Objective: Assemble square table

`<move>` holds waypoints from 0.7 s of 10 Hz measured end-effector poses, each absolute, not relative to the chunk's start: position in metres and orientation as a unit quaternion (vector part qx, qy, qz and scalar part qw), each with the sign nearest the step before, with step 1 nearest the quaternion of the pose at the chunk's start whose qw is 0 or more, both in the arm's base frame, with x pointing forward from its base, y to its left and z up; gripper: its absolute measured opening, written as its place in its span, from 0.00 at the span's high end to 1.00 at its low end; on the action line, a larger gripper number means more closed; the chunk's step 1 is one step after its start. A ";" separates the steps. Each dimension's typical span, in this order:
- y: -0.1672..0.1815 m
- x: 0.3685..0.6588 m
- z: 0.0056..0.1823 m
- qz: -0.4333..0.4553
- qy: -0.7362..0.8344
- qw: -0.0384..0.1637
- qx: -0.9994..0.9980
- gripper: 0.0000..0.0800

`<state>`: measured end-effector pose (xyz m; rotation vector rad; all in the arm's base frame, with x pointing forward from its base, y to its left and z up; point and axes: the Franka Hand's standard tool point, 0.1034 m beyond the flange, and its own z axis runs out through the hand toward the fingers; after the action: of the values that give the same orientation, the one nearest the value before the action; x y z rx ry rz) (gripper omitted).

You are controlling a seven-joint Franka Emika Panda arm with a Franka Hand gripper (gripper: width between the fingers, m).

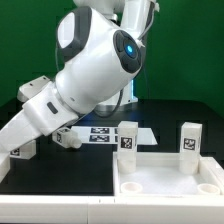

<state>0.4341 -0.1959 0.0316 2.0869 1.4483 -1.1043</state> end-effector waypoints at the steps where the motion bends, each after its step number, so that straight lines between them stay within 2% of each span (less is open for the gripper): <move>1: -0.197 0.434 0.029 -0.391 0.514 0.185 0.741 0.19; 2: -0.203 0.435 0.023 -0.391 0.513 0.186 0.741 0.19; 3: -0.211 0.447 0.028 -0.389 0.499 0.202 0.748 0.19; 5: -0.199 0.454 0.025 -0.370 0.462 0.232 0.772 0.19; 7: -0.199 0.456 0.022 -0.367 0.465 0.231 0.772 0.19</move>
Offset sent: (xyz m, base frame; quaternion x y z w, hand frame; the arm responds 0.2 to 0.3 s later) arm 0.0170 -0.0083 0.0034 -0.0464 -0.0454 0.1028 0.9926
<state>0.4557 -0.1993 0.0223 2.1235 1.2788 -1.0087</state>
